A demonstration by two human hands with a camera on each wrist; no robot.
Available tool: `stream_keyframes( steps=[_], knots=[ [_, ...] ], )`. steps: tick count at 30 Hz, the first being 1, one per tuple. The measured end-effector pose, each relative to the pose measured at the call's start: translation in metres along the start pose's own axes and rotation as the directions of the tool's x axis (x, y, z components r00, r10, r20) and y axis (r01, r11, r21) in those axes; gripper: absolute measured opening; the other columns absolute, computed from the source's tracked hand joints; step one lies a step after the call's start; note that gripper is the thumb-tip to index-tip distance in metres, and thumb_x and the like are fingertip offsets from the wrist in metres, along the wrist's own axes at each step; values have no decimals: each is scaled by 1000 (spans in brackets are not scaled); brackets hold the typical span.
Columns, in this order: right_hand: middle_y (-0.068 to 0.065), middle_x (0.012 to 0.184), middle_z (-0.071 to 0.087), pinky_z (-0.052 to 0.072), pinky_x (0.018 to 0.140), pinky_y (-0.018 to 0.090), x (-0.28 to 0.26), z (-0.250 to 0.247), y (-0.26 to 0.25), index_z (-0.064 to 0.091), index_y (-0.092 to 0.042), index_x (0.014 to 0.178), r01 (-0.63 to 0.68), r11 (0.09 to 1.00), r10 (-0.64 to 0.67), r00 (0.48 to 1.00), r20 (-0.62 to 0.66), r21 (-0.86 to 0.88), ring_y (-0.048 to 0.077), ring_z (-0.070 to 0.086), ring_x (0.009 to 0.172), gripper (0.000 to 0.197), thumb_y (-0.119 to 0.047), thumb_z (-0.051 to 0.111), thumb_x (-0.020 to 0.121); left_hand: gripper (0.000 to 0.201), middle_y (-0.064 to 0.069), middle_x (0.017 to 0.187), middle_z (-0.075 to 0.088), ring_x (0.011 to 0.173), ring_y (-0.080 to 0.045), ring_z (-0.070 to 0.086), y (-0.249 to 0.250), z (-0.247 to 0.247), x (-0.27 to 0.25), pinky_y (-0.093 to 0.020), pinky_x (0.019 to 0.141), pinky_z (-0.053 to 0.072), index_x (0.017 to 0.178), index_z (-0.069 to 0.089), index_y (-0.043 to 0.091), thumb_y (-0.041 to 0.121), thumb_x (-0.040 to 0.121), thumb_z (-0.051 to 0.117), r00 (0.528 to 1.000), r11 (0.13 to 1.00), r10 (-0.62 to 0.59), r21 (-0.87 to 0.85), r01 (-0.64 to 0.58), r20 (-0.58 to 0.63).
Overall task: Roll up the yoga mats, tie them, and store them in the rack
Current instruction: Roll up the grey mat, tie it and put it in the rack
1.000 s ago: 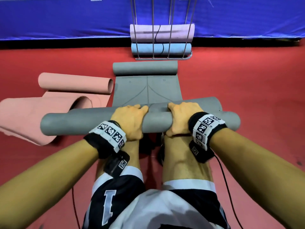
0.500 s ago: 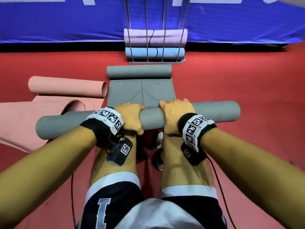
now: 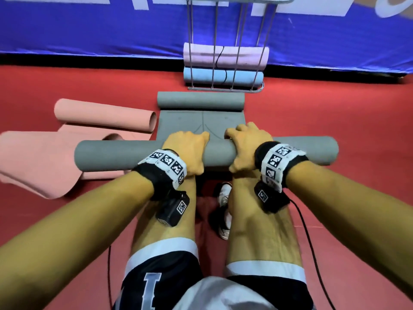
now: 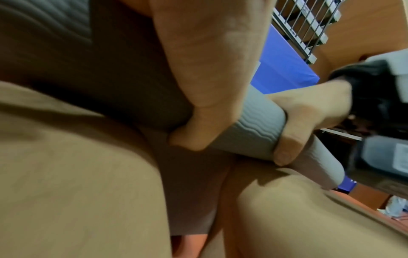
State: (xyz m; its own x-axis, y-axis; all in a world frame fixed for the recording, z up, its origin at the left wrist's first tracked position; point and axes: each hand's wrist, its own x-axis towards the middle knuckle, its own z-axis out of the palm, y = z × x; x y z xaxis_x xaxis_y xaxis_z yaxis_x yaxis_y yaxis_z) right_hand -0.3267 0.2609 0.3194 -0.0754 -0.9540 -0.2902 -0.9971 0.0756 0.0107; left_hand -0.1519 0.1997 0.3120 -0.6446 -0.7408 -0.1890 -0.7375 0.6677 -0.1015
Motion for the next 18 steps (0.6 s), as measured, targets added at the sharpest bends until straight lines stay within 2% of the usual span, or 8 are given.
stream_keyframes(
  steps=[1,3,7,9,13,16,18],
  knots=[
    [2,118,53,43,84,42,-2,6,-4,43,-28,129,10,999,-14,998,-64,-47,30,51,115,80,-48,83,62,50,-6,87,66,80,-35,63,-2,-2,5,-36,65,48,100,46,23,32,60,73,1000,1000,-7,-24,8,27],
    [5,121,54,40,90,46,-5,17,-13,37,-27,132,-17,992,1,991,-131,-124,32,54,114,81,-39,82,66,56,-3,83,64,75,-31,59,-4,-7,12,-36,66,51,103,51,26,38,55,76,997,999,-3,-41,7,77],
    [6,115,60,37,86,43,1,6,-15,37,-24,124,-65,988,42,985,-165,-140,31,57,109,61,-18,73,75,61,-2,86,66,72,-28,55,-4,-23,12,-37,68,54,106,54,30,43,53,80,995,1000,-11,-18,12,96],
    [6,113,62,37,85,42,3,-19,-13,37,-24,123,-57,989,30,981,-192,-138,31,58,109,61,-17,73,74,64,0,89,67,71,-27,54,-9,-47,14,-35,66,50,107,56,31,47,51,82,998,1000,-14,9,13,53],
    [3,106,65,39,83,40,0,-85,-2,44,-25,116,-19,990,-35,928,-370,-141,32,61,104,54,-20,74,72,63,8,80,59,72,-24,55,-25,-113,15,-32,64,43,107,56,34,50,53,83,997,1000,-17,4,18,-75],
    [0,97,65,39,77,38,-20,-135,4,48,-27,115,-34,989,-36,887,-460,-141,31,64,94,52,-22,74,71,63,8,80,61,75,-24,60,-29,-161,6,-31,63,45,100,54,35,54,47,82,988,1000,-30,3,31,-153],
    [-3,90,63,39,72,35,-40,-154,6,49,-29,115,-42,994,-9,892,-452,-102,29,62,84,51,-24,74,71,63,8,81,64,75,-25,62,-23,-184,-5,-32,64,48,95,52,35,54,41,79,990,1000,-23,-16,21,-142]
  ],
)
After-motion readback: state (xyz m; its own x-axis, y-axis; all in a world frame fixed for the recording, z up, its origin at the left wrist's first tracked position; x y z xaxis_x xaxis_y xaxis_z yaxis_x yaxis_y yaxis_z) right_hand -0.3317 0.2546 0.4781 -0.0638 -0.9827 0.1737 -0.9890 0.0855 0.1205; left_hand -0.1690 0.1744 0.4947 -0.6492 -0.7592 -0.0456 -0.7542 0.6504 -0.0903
